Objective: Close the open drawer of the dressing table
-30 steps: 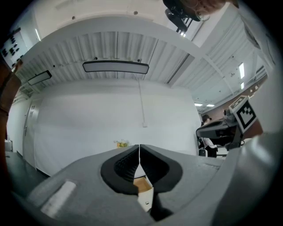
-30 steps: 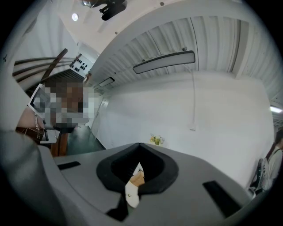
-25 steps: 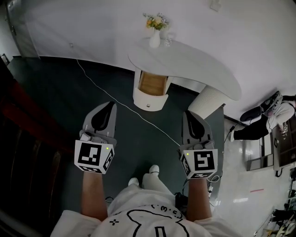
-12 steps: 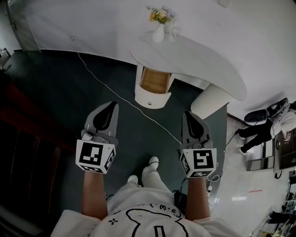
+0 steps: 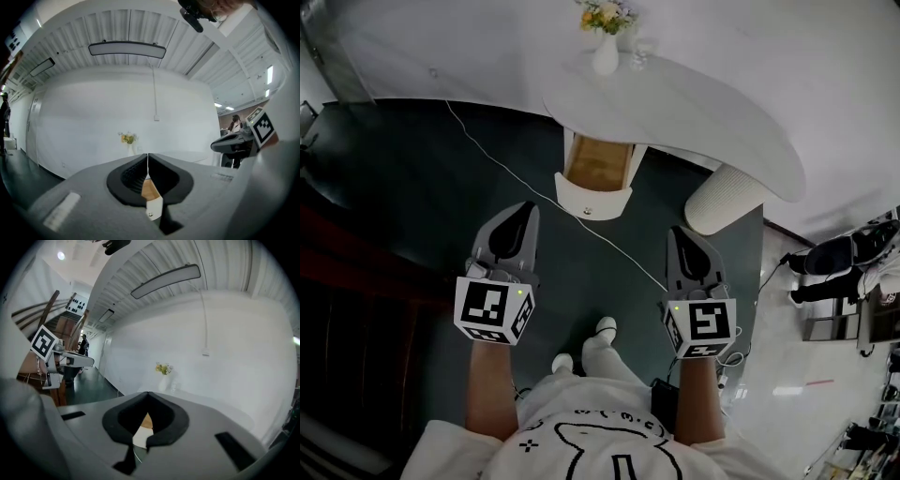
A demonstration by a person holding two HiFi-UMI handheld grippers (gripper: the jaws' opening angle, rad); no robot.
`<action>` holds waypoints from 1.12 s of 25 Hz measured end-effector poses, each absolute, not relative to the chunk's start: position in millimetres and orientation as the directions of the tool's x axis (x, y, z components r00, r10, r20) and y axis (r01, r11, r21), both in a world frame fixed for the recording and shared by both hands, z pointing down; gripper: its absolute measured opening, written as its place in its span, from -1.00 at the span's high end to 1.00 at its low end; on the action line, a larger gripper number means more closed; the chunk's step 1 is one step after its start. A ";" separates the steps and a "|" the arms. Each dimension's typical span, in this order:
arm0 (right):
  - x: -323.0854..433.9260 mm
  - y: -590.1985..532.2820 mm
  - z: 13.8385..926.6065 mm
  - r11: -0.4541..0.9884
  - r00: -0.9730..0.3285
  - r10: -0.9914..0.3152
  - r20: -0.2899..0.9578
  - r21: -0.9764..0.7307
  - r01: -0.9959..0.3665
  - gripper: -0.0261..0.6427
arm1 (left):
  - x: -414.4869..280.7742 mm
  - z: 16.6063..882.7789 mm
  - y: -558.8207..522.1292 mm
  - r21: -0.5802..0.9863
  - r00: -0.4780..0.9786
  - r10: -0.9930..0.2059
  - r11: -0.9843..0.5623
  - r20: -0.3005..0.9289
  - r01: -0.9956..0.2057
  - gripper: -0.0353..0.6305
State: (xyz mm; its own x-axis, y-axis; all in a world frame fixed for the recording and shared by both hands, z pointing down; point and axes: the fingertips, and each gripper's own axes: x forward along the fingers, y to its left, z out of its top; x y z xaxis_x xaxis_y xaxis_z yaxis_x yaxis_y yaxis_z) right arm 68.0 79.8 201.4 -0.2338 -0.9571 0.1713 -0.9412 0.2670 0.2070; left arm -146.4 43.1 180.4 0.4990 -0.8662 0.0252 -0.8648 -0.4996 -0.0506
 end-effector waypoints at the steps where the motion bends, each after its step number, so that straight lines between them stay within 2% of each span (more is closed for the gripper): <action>1: 75.9 72.1 203.6 0.268 -0.234 -0.956 0.175 0.203 -0.942 0.94 | -138.4 181.8 35.9 -0.052 0.499 -0.866 -0.500 0.031 -0.865 0.84; 13: 140.0 -4.0 247.3 0.340 -0.298 -0.922 0.248 0.147 -0.929 0.94 | -76.9 227.2 -40.9 -0.040 0.422 -0.896 -0.431 0.140 -0.901 0.84; 18: 142.4 -30.6 270.5 0.408 -0.355 -0.888 0.294 0.145 -0.901 0.94 | -62.0 252.4 -59.5 -0.034 0.412 -0.890 -0.426 0.194 -0.904 0.84; 28: 116.6 -67.5 336.9 0.446 -0.390 -0.842 0.374 0.076 -0.892 0.94 | -49.3 320.5 -98.3 -0.029 0.460 -0.839 -0.488 0.291 -0.872 0.84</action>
State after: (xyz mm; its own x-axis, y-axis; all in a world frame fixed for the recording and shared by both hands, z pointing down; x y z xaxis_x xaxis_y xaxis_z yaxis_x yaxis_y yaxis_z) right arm 116.6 -67.5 336.9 -0.3895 -0.8416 0.3741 -0.8917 0.4463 0.0755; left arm -49.3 -98.3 320.5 0.4603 -0.8388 0.2907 -0.8721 -0.4885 -0.0286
